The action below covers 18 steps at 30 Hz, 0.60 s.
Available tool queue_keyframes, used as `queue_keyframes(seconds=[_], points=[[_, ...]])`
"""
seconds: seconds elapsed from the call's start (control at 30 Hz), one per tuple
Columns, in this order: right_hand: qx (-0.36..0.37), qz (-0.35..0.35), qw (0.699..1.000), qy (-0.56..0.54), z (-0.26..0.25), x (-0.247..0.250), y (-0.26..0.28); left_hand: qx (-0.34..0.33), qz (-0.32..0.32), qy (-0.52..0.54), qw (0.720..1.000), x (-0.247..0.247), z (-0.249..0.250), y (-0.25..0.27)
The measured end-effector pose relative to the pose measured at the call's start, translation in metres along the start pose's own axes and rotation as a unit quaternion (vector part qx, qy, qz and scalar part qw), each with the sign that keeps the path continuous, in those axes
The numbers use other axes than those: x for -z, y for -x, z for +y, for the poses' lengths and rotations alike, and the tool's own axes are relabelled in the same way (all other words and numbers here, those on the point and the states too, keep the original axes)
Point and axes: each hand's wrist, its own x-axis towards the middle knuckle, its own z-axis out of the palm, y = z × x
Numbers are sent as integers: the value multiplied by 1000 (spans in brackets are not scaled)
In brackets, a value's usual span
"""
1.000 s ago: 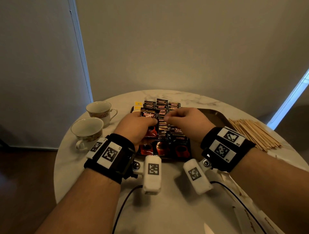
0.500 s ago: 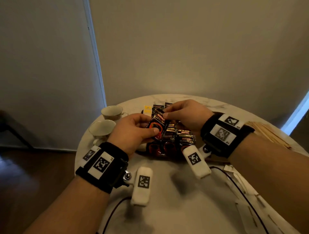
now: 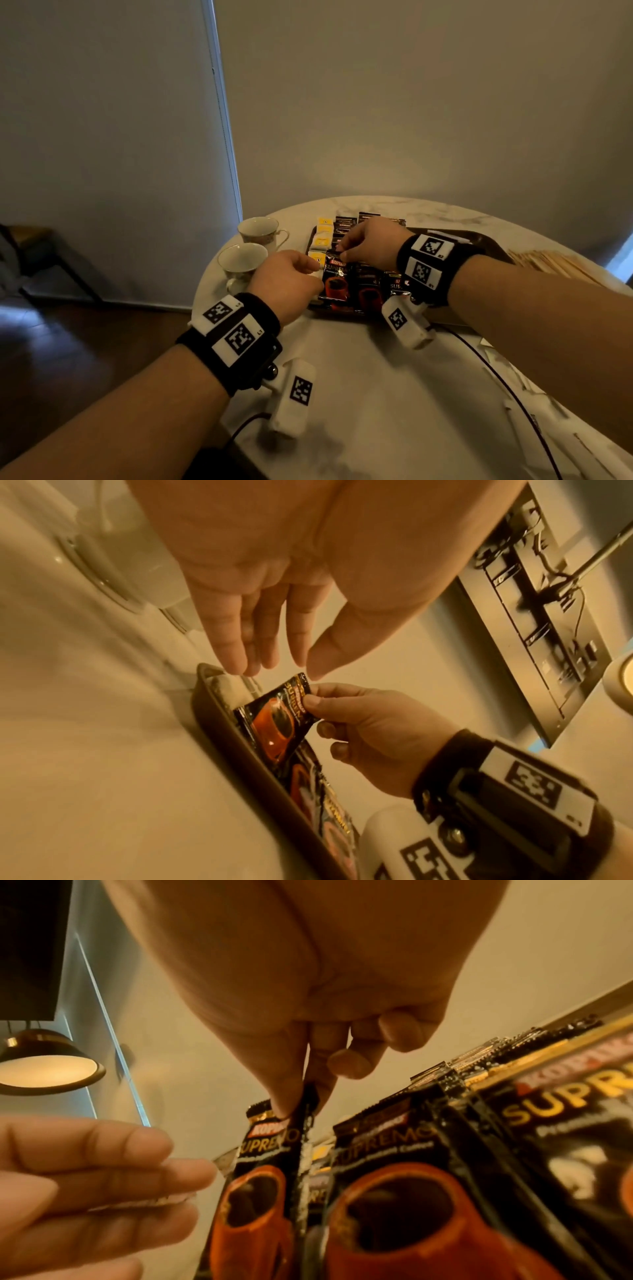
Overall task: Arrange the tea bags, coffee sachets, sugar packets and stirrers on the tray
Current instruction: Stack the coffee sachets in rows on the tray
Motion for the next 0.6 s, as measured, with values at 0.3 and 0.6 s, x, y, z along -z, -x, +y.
queue_keyframes(seconds=[0.3,0.6], points=[[-37,-15,997,65,-3,-13,0,36,-78,-96,992,-3,3,3],[-121,126,964,-203,21,6,23,14,-105,-203,973,-11,16,-10]])
